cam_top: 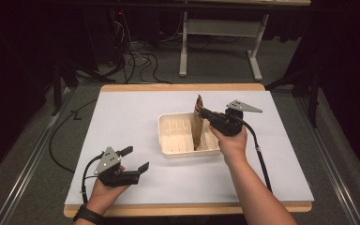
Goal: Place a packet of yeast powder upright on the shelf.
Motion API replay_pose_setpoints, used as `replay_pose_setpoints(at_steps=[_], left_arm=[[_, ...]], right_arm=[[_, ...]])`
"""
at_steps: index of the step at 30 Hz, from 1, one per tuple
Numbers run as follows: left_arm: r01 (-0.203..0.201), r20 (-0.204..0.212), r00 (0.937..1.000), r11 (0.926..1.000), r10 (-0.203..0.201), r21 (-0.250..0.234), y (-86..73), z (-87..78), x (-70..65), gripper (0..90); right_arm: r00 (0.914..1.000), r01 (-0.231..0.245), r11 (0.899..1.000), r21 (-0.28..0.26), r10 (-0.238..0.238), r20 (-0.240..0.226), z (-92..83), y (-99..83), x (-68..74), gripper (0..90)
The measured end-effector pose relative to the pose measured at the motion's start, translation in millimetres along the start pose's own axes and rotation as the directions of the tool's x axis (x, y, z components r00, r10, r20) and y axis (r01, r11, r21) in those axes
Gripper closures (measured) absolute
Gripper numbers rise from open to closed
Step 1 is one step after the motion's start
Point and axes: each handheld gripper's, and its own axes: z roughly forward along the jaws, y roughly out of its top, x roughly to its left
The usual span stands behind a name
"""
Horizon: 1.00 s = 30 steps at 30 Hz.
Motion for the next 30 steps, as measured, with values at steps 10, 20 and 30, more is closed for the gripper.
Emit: replay_pose_setpoints(at_steps=[10,20,30], left_arm=[[0.0,0.0,1.0,1.0,0.0,-0.001,0.0,0.2,0.2,15.5],[0.0,0.0,1.0,1.0,0.0,-0.001,0.1,0.4,0.2,15.5],[-0.004,0.0,1.0,1.0,0.004,-0.001,-0.1,1.1,-0.2,15.5]], right_arm=[[1.0,0.0,1.0,0.001,0.0,0.004,-1.5,1.2,-0.2,85.7],[0.9994,0.015,1.0,0.007,-0.015,0.031,-2.8,9.7,5.8,61.9],[0.9948,0.068,0.997,0.037,-0.071,0.074,-4.8,15.0,12.6,23.0]])
